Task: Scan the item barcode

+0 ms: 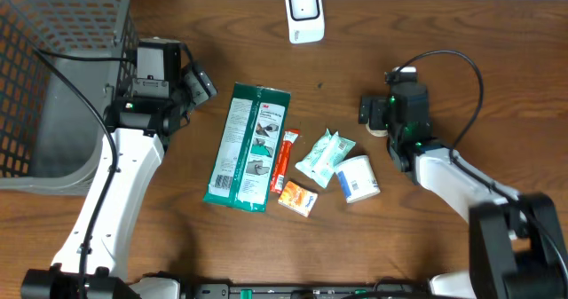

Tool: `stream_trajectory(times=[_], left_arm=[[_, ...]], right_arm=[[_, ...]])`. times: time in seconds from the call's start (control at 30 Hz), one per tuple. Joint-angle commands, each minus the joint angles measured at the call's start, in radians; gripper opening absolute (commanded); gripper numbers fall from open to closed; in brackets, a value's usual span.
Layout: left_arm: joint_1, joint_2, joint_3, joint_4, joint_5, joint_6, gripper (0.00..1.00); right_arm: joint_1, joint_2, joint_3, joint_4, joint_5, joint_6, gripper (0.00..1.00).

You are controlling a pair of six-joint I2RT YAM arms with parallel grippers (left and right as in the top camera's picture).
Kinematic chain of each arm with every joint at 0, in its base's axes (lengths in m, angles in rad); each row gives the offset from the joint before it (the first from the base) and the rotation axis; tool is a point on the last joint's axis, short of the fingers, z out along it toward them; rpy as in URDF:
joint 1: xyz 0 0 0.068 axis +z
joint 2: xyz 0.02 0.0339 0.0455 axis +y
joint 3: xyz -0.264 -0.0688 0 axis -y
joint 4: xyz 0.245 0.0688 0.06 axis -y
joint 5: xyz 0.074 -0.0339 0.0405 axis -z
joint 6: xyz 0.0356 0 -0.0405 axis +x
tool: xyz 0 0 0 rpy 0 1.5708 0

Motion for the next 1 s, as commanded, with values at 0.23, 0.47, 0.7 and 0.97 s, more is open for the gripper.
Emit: stream_trajectory(times=[0.23, 0.47, 0.7, 0.97], left_arm=[[0.002, -0.002, 0.009, -0.009, -0.002, 0.022, 0.85], [0.002, -0.002, 0.009, -0.032, -0.002, 0.022, 0.85], [0.002, -0.002, 0.009, -0.032, -0.002, 0.022, 0.85], [0.002, -0.002, 0.009, -0.032, -0.002, 0.022, 0.85]], right_arm=[[-0.048, -0.286, 0.431, -0.626, -0.029, -0.076, 0.99], [-0.051, -0.172, 0.964, -1.243, -0.043, -0.137, 0.99], [-0.051, -0.026, 1.109, -1.569, -0.204, -0.121, 0.99], [-0.053, 0.228, 1.105, -1.617, -0.206, -0.056, 0.98]])
